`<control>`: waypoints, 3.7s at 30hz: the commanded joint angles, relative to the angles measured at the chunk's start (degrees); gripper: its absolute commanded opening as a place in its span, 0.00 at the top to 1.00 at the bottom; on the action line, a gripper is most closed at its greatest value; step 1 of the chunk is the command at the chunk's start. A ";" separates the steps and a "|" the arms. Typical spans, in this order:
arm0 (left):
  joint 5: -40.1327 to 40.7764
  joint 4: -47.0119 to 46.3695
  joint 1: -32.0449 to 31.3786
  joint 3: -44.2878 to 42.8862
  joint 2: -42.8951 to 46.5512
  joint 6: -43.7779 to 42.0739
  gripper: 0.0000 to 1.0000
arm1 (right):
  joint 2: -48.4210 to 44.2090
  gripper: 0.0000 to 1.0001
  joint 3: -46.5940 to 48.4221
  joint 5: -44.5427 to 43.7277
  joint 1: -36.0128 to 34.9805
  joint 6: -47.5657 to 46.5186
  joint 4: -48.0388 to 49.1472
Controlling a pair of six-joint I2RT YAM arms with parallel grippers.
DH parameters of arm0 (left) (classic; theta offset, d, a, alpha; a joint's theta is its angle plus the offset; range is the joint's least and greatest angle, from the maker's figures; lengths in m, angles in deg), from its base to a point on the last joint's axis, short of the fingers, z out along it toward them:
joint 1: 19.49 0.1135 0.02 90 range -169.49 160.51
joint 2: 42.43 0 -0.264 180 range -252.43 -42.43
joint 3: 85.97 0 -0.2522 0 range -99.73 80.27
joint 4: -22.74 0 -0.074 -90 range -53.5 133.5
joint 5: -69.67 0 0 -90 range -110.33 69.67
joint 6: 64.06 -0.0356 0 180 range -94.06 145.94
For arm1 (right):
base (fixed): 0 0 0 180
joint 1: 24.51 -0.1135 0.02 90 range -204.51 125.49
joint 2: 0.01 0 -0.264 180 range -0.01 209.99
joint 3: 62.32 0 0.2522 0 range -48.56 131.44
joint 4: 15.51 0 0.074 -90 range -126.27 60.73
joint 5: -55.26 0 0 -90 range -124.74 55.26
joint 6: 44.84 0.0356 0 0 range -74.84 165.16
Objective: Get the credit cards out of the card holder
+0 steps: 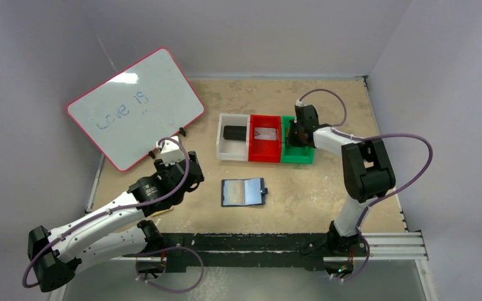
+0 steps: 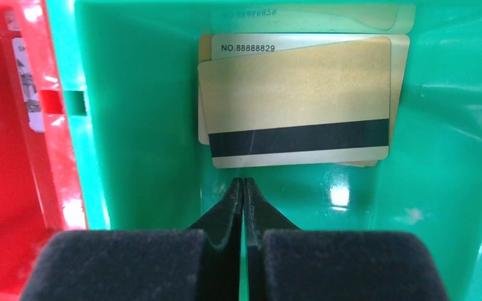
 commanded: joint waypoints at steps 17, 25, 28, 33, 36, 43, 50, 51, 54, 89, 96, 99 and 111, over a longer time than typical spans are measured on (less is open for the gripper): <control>1.57 -0.40 0.27 -1.54 0.84 0.36 0.27 | 3.61 1.00 2.19 -3.76 -0.53 4.44 8.23; 1.61 -0.35 0.27 -1.50 0.86 0.18 0.27 | -0.83 0.96 0.87 -3.78 -0.60 4.42 7.15; 1.36 -0.57 0.26 -1.40 0.74 0.18 0.27 | -6.01 0.86 -0.20 -4.08 -0.79 3.71 6.35; 1.05 -1.11 0.26 -1.31 0.42 0.18 0.27 | -16.73 0.64 -2.38 -5.03 -0.88 2.89 4.86; 0.78 -1.32 0.29 -1.30 0.17 0.50 0.27 | -21.45 0.61 -3.24 -5.00 -0.87 2.62 2.94; -0.57 -2.02 0.27 -1.09 -1.00 0.89 0.26 | -34.12 0.40 -12.37 1.55 -1.12 4.17 4.70; -2.84 -1.42 0.30 0.61 -2.93 4.14 0.26 | -39.57 0.00 -16.43 -4.99 -0.09 11.37 -3.59; -3.32 -1.81 0.27 1.23 -2.62 4.43 0.27 | -40.10 0.00 -16.76 -1.54 -0.07 11.47 -2.91; -3.90 -3.12 0.26 2.50 -1.53 5.31 0.26 | -42.75 0.00 -20.12 7.06 -0.22 11.52 3.60; 5.33 6.58 0.27 -0.60 5.33 10.24 0.28 | -7.18 0.25 0.64 -25.14 -48.95 34.23 -10.88; 5.56 6.43 0.28 -0.47 5.07 10.20 0.28 | -2.71 0.24 2.58 -24.84 -49.05 34.66 -12.94; 5.49 6.41 0.27 -0.52 5.02 10.24 0.28 | -2.05 0.25 2.26 -24.42 -49.05 34.94 -12.27; 4.66 5.50 0.27 -0.37 3.52 10.15 0.29 | 1.16 0.49 2.75 -25.02 -49.05 35.84 -14.25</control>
